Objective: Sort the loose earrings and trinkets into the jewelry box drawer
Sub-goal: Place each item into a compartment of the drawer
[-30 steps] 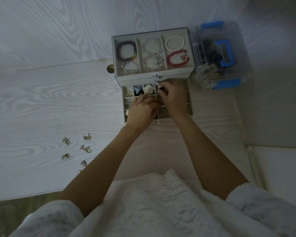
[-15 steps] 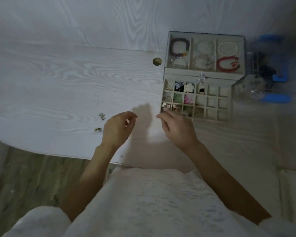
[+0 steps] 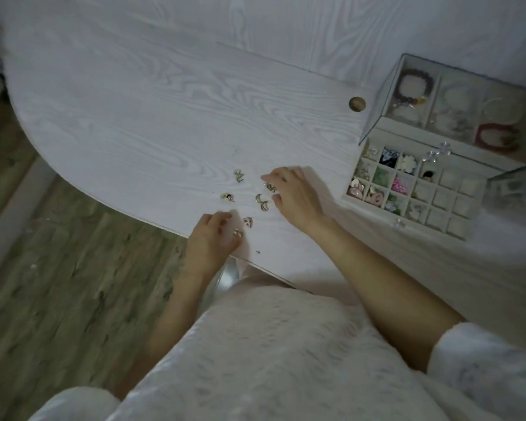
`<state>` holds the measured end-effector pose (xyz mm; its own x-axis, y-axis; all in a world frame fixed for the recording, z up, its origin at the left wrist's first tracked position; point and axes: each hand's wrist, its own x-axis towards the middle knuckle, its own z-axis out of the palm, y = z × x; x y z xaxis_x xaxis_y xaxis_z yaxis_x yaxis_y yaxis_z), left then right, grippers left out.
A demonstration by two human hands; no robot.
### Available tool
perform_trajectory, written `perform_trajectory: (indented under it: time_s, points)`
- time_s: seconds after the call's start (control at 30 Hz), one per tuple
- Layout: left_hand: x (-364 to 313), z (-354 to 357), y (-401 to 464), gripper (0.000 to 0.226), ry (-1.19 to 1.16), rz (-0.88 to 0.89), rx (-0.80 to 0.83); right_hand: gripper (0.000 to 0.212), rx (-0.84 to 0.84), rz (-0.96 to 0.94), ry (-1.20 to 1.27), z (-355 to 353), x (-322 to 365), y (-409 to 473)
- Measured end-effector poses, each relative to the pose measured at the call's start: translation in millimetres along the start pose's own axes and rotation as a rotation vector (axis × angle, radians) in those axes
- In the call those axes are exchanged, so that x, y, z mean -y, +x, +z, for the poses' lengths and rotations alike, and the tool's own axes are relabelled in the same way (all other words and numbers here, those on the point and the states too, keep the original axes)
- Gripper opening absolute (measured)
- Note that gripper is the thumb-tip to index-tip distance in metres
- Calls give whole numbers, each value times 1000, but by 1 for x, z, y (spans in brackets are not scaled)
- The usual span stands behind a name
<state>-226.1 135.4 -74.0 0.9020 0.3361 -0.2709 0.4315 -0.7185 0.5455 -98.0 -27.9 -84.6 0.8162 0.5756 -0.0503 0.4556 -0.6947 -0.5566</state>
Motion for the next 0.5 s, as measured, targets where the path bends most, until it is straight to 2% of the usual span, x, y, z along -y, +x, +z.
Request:
perform_trajectory:
  time_s: [0.13,0.27,0.5]
  points:
    - [0,4,-1,36,-38,2,-8,35,33,-33,-1,-2,0,6]
    - [1,7,2,25,-71,1,-4,21,-5,-45,-12,-4,-5,1]
    - [2,9,0,7,-55,24,-28,12,-38,-26,-70,-3,-7,-15]
